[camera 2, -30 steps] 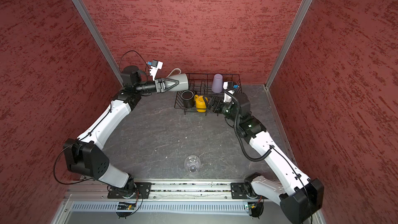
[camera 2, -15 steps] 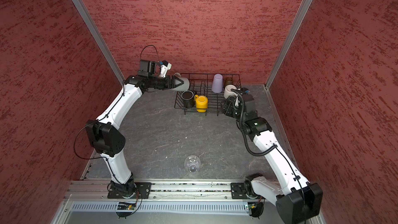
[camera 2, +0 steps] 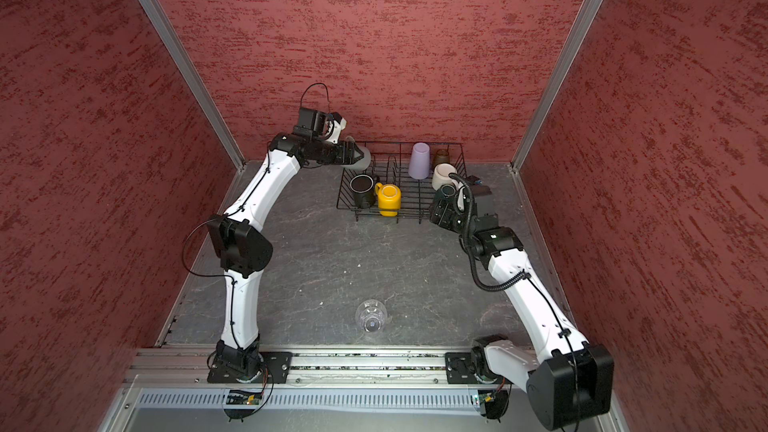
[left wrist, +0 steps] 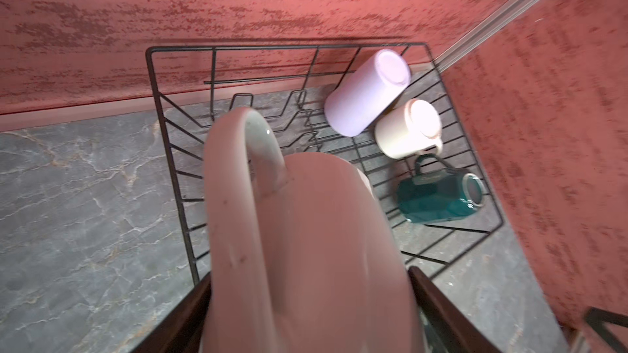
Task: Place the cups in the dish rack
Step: 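Open the right gripper and carry the white mug over the rack with the left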
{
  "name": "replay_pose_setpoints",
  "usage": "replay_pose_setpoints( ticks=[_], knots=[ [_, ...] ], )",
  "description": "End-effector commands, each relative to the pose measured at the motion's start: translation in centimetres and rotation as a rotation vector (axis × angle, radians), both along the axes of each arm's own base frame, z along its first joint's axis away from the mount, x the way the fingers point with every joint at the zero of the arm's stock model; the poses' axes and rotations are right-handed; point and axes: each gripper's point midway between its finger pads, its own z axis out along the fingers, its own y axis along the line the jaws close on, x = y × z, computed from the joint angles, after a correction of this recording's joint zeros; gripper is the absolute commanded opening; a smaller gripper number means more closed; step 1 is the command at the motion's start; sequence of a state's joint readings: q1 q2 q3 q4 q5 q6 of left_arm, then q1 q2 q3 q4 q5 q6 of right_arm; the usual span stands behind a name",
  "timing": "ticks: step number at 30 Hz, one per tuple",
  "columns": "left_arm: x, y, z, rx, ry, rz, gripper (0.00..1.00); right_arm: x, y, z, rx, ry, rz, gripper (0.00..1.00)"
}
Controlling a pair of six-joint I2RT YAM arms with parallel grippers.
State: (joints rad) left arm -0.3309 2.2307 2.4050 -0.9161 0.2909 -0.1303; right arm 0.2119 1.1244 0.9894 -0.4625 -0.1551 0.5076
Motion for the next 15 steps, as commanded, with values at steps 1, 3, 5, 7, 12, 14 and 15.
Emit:
replay_pose_setpoints(
  ticks=[1,3,5,7,12,14,15],
  knots=[
    [1.7,0.1,0.5,0.083,-0.084,0.022,0.00,-1.0,-0.2,0.8,0.010,-0.019,0.006,0.79],
    [2.5,-0.1,0.0,0.109,-0.109,0.028,0.00,-1.4,-0.2,0.9,0.014,-0.018,0.008,0.79],
    [3.2,-0.3,-0.7,0.127,-0.126,0.037,0.00,-1.8,-0.3,1.0,0.019,-0.019,0.007,0.78],
    [3.9,-0.4,-1.2,0.142,-0.143,0.054,0.00,-2.2,-0.3,1.1,0.026,-0.020,0.007,0.78],
    [5.1,-1.1,-2.2,0.155,-0.179,0.046,0.00,-3.2,-0.3,0.9,0.050,-0.016,0.003,0.78],
    [5.4,-1.4,-2.5,0.161,-0.186,0.041,0.00,-3.5,-0.4,0.8,0.056,-0.015,0.000,0.78],
    [5.5,-1.5,-2.9,0.168,-0.186,0.041,0.00,-3.7,-0.4,0.7,0.058,-0.011,-0.002,0.78]
  ],
)
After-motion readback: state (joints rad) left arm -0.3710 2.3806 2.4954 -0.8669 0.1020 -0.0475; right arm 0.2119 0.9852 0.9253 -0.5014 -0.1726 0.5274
